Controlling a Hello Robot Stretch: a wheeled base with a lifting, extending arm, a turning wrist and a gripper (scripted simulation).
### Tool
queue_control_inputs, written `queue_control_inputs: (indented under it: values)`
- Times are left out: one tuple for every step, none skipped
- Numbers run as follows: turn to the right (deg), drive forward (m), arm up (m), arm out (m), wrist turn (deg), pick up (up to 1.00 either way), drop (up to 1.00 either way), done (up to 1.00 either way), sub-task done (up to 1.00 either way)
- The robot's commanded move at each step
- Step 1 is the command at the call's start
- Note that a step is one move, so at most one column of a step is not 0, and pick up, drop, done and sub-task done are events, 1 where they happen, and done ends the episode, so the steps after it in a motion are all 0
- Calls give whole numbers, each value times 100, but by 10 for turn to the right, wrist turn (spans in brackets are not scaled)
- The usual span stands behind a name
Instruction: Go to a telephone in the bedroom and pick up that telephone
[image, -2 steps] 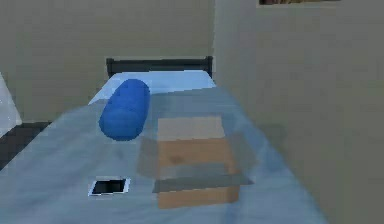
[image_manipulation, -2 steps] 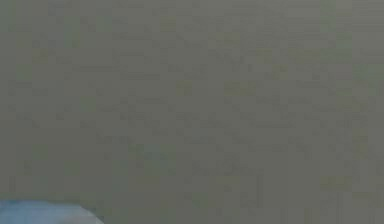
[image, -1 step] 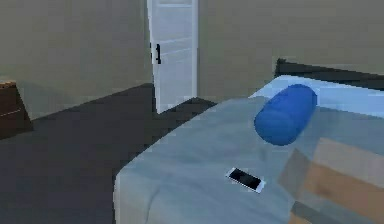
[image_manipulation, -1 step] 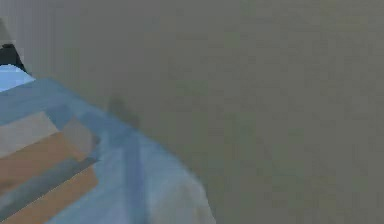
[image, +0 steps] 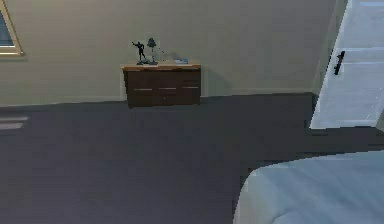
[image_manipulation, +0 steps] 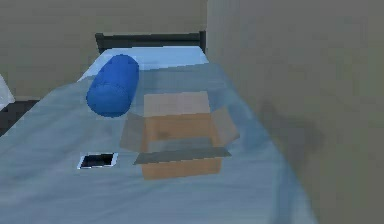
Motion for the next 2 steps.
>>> queue_control_inputs:
  values:
    - [-240, 0, 0, 0, 0, 0, 0, 0, 0]
    - [0, 0, 50, 0, 0, 0, 0, 0, 0]
